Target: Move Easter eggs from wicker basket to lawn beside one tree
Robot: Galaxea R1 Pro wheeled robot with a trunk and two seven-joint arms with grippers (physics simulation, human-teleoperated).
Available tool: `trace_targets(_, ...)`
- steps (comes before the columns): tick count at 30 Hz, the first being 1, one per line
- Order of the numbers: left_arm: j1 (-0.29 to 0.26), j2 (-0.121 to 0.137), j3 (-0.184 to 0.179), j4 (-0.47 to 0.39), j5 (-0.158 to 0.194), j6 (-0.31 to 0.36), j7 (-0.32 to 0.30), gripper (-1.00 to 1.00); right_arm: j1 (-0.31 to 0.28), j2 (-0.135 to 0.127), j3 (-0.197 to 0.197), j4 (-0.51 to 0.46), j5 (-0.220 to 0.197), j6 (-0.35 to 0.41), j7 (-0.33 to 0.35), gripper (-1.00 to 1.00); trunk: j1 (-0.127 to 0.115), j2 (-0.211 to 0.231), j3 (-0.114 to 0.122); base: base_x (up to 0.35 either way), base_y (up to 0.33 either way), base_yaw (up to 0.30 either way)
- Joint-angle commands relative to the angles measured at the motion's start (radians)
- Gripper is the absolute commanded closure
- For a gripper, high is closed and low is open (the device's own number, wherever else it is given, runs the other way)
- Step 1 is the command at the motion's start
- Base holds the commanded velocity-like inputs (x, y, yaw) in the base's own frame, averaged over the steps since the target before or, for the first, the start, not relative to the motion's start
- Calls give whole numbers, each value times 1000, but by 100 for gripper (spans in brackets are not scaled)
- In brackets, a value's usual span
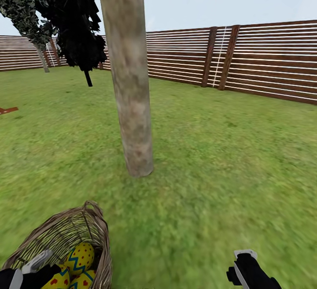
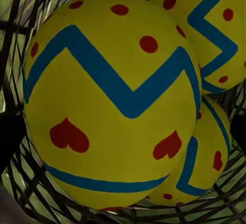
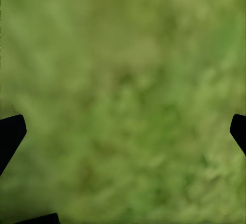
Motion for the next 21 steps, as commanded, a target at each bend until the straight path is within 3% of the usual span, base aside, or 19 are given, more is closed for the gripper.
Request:
trace_targets(1, -1, 0, 3, -1, 5, 5, 0, -100, 0, 0, -2, -1, 8, 5, 3, -100, 0, 0, -1, 0, 0, 0)
trace_targets(6, -1, -1, 3, -1, 5, 4, -1, -100, 0, -1, -3, -1, 8, 5, 3, -100, 0, 0, -1, 0, 0, 0)
trace_targets(15, -1, 1, 1, -1, 5, 4, -2, -100, 0, -1, -3, -1, 8, 5, 3, -100, 4, -2, -36, 0, 0, 0)
trace_targets(21, -1, -2, 1, -1, 5, 4, -2, -100, 0, -1, -4, -1, 8, 5, 3, -100, 5, -3, -43, 0, 0, 0)
